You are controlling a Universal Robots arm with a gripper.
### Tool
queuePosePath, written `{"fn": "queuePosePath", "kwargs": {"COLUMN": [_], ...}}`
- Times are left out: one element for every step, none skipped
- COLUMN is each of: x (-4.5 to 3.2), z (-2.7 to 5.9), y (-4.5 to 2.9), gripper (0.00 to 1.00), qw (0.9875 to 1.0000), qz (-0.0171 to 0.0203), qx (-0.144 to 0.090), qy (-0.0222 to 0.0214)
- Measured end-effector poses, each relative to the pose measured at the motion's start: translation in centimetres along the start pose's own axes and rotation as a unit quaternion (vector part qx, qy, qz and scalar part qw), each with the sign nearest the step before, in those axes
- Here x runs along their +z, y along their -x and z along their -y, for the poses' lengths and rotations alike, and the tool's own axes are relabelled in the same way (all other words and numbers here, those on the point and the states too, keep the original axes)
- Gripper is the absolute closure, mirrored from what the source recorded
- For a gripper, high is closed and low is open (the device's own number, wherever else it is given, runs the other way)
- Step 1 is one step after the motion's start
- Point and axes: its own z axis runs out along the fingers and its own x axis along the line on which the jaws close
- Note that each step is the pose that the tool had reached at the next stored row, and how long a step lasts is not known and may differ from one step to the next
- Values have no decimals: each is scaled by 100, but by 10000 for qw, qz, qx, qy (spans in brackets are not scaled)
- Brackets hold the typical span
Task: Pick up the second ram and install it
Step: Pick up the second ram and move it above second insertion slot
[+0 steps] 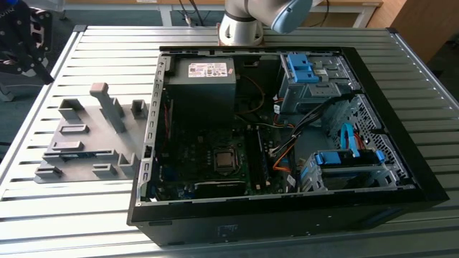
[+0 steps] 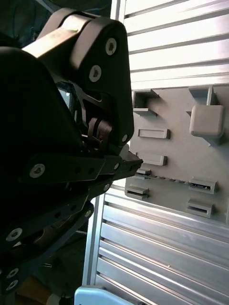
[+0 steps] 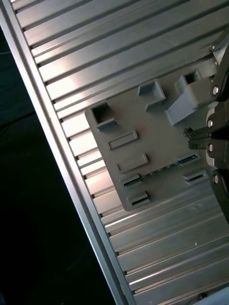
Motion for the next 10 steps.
{"fn": "queuePosePath", "kwargs": {"x": [2,4,6,8,10,12,14,16,18,19], "z": [-1,-1,-1,-1,-1,-1,-1,-1,-1,-2], "y": [0,0,-1,-1,-1,-1,-1,-1,-1,-2], "gripper": [89,89,89,89,89,89,89,89,89,89], "qw": [10000,9999,9997,9994,9991,9987,9982,9977,9971,9966], "qz": [-2,-4,-7,-9,-11,-14,-16,-19,-21,-23], "qx": [-81,-165,-249,-334,-422,-507,-598,-681,-759,-827], "qy": [2,3,5,7,9,11,13,14,16,18]}}
